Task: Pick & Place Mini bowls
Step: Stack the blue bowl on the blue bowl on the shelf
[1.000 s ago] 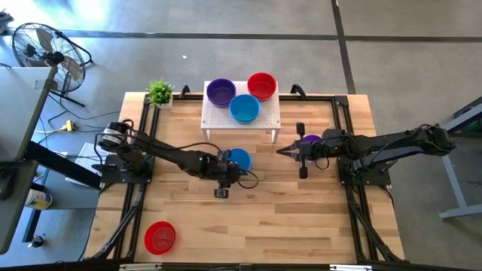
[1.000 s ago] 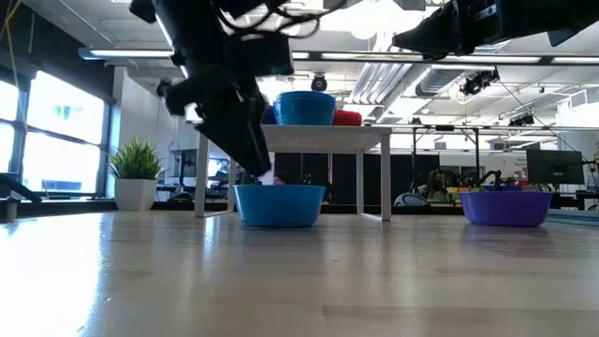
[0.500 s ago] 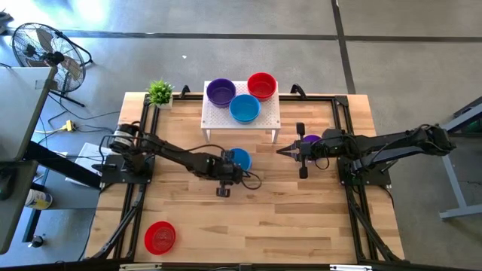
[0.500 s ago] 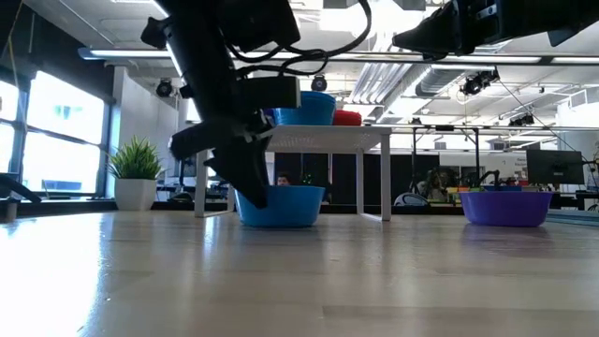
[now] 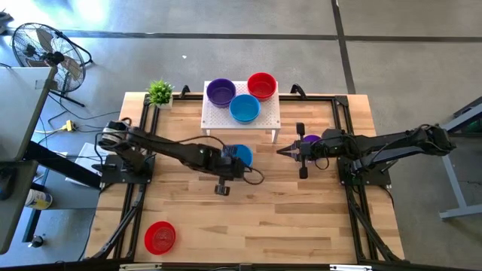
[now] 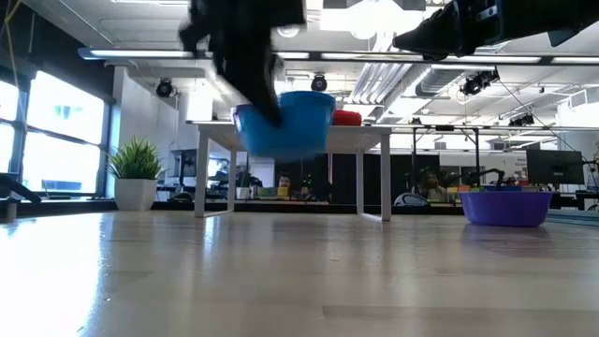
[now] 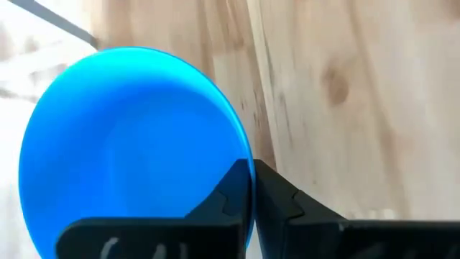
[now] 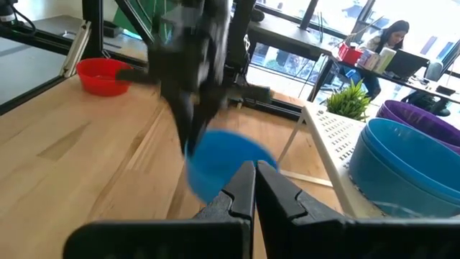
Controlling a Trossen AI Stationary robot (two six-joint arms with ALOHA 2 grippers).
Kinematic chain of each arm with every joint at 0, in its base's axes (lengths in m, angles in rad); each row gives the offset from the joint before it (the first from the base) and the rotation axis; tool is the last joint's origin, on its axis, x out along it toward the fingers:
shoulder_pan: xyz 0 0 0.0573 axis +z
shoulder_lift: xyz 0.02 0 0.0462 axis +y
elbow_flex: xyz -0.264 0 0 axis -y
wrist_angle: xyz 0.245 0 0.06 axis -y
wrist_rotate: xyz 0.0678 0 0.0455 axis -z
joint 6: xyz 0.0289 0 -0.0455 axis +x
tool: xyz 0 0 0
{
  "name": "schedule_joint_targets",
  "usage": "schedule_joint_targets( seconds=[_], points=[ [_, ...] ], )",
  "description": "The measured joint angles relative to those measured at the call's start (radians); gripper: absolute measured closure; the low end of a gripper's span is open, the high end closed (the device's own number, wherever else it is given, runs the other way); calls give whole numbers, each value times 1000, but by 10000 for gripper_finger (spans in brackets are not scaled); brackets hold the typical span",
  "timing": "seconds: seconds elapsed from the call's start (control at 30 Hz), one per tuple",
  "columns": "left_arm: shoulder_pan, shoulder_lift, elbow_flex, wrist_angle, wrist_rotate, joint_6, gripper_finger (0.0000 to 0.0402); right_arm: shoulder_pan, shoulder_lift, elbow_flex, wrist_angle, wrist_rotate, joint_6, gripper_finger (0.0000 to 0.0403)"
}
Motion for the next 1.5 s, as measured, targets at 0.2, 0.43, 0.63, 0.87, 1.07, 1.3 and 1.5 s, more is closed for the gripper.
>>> schedule_joint_targets(
  seconds=[0.2,0.43,0.63,0.87,1.07,1.3,1.5],
  points=[
    [1,-39,230,-191,-40,-24,399,0,0,0,0,0,0,402],
    [86,-41,474,-287,-84,7,400,0,0,0,0,0,0,402],
    [248,-39,505,-275,-31,52,400,0,0,0,0,0,0,401],
    [349,41,504,-185,34,135,401,0,0,0,-2,-1,-3,401],
    [400,68,507,-218,31,137,401,0,0,0,-7,-1,-3,401],
    [413,70,505,-225,81,130,397,0,0,0,-8,-1,-3,402],
    [413,73,504,-229,76,130,395,0,0,0,-8,-1,-4,402]
  ],
)
